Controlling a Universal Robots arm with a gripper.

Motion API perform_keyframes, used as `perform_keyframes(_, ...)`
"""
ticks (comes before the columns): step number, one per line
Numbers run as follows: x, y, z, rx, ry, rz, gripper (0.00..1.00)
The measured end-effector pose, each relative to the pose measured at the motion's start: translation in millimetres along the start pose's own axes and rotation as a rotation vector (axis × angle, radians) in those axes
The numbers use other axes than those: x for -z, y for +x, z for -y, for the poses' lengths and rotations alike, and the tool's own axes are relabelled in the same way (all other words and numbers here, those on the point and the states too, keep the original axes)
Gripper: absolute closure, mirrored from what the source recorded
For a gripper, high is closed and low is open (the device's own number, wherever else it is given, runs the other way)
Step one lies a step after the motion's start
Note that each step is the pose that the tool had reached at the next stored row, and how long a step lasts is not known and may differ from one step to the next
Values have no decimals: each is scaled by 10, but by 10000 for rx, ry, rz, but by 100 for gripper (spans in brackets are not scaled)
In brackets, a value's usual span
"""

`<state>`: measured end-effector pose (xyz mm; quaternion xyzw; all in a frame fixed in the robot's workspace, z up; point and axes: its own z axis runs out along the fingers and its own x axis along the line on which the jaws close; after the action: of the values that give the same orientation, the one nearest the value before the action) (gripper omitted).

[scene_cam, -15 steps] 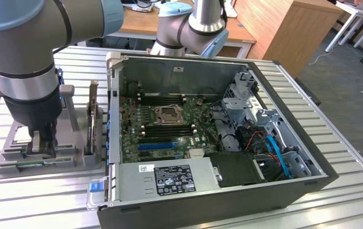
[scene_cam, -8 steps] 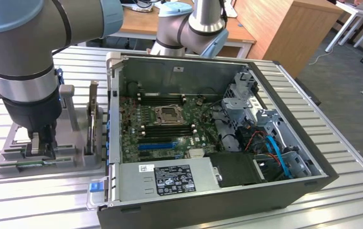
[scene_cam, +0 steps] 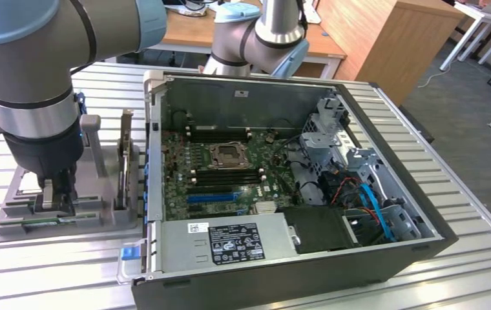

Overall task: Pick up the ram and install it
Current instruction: 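Pick up the ram and move it above insertion slot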

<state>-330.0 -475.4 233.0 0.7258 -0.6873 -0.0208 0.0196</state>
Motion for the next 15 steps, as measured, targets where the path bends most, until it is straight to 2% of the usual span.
perform_keyframes(15, -4, -1, -22, -1, 0, 0, 64)
